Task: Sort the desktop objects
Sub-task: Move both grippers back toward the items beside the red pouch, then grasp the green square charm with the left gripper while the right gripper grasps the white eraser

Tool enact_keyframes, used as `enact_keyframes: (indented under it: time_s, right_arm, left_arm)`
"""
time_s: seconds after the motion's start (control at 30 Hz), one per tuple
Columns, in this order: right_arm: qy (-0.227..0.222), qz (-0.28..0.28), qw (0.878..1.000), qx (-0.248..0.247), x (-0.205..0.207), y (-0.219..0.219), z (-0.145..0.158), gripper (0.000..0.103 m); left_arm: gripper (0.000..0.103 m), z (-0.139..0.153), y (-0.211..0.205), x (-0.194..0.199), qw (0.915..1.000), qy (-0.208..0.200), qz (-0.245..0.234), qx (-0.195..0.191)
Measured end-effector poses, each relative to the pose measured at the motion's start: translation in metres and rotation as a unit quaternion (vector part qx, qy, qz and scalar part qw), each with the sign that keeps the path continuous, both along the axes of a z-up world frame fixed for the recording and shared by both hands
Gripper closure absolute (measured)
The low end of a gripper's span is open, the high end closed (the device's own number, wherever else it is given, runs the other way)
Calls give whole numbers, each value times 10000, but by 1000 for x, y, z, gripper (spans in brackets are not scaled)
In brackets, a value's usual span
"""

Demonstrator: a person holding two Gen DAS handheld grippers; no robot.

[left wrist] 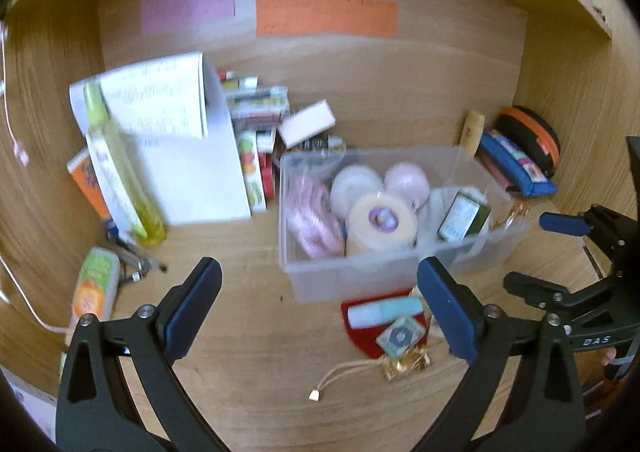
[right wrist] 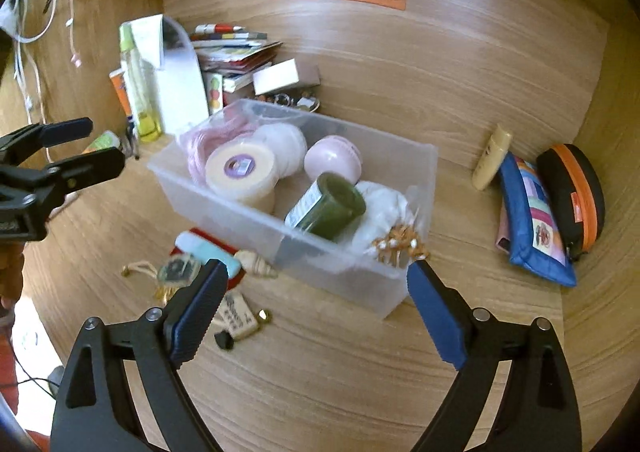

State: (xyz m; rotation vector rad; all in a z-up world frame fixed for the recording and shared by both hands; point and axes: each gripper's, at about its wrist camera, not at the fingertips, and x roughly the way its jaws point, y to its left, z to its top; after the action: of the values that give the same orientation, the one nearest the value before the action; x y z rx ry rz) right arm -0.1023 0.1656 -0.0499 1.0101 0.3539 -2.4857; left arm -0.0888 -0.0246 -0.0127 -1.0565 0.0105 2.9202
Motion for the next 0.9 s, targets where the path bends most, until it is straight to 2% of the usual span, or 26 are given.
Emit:
enact_keyframes:
  time_s: [0.13,0.27,0.53,0.7,0.8,0.83,0.9]
  right_arm:
    - [-29,34,9999,103,8,-1,-13,13]
    - [-250,28,9996,135,12,4,-29,13]
    - [-533,-255,9982,-131,23,40,-48,13]
    - [-658,-244,9970,-328,19,41,-55,15]
    - [-629,-131,9972,-392,17,33,-58,17]
    - [-618,-58,9974,-357,16,28,-59,19]
    - [-627,129,9975,-306,14,18,-61,24]
  left_arm:
    - [4,-24,-2,0,9993,-335,0,156]
    - [4,-45,2,4,9976,-629,-118,271]
    - [4,-66,20,8,9958,-761,-368,356]
    - [4,-75,30,-5,9950,-830,-447,325]
    - [13,-76,34,-8,9953,-782,-494,296]
    - [23,-76,35,-9,9948,-794,-556,304]
    - [29,-79,34,-12,9936,-868,-615,370]
